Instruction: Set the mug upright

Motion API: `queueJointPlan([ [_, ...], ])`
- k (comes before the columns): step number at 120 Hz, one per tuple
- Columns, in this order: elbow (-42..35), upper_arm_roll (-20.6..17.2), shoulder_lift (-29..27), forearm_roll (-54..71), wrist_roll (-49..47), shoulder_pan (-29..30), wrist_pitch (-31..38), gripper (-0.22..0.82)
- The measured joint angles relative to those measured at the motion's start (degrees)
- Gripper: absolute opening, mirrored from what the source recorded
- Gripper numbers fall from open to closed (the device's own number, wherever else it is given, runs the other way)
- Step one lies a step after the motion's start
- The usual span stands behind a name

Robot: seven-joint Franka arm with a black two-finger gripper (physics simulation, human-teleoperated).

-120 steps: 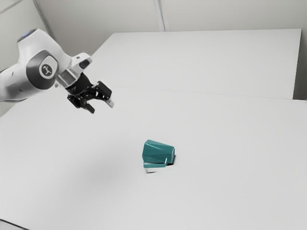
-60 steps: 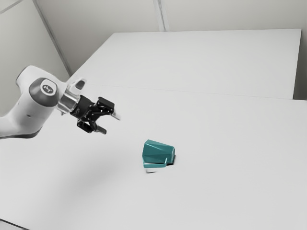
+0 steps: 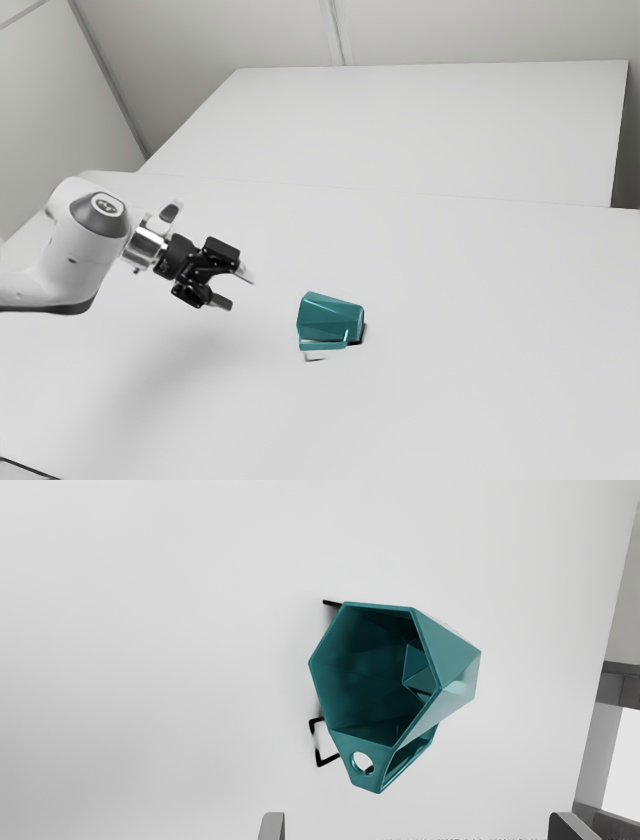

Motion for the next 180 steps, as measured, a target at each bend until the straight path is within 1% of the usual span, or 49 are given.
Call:
queueJointPlan([
  [36, 0.44, 0.22, 2.99, -5.67, 10.54, -0.13, -2.11, 0.56],
  [77, 3.76, 0.02, 9.75, -11.09, 18.71, -1.19, -2.78, 0.56],
  [96, 4.36, -0.54, 11.81, -13.02, 21.26, -1.80, -2.96, 0.56],
  [137, 5.18, -1.46, 13.72, -15.90, 25.01, -3.35, -3.06, 0.56],
  [180, 8.29, -4.83, 17.14, -17.95, 27.20, -3.28, -3.18, 0.56],
])
